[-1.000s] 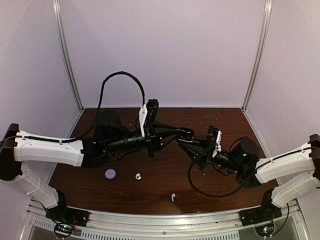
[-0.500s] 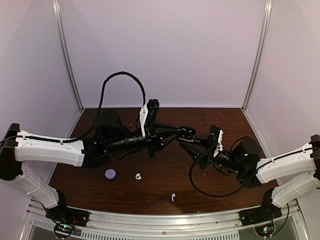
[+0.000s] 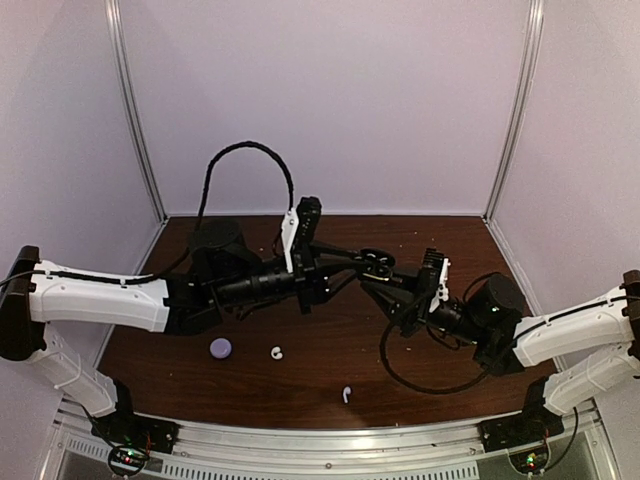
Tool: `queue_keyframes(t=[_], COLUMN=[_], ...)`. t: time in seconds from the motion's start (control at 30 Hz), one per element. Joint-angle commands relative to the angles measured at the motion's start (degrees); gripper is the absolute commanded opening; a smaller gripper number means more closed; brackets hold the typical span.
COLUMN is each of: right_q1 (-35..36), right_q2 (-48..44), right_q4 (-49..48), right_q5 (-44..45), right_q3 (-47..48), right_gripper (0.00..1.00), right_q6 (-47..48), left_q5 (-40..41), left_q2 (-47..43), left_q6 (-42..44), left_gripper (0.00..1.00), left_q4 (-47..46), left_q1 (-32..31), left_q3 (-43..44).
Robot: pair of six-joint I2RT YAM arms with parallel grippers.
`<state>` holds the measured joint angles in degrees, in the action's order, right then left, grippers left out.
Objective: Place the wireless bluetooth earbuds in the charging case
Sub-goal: Insert the left earbud into the left side groove of the charging case.
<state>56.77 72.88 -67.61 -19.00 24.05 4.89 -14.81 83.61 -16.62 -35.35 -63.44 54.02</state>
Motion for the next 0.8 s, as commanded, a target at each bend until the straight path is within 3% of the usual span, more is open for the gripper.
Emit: queue_keyframes(t=[0.0,0.43,0.77], right_q1=[0.36,0.36,-0.08], right_q2=[-1.43,-1.58,-5.12], right_q4=[-3.29,-2.38,8.35], right_q5=[-0.25,0.62,-3.95], right_q3=[0.51,0.26,1.48], right_gripper=[0.0,0.0,0.0], right_q6=[0.83,-0.41,-3.68], left_q5=[-0.63,-0.54,-3.49], left_q2=[0.83,-2.23,-11.48], left_q6=[0.87,3.79,15.66], left_gripper=[0.28,0.44,0.68], left_q4=[2.22,6.65,23.08], left_q1=[-0.11,-0.04,0.07], left_q3=[1.66,1.35,0.65])
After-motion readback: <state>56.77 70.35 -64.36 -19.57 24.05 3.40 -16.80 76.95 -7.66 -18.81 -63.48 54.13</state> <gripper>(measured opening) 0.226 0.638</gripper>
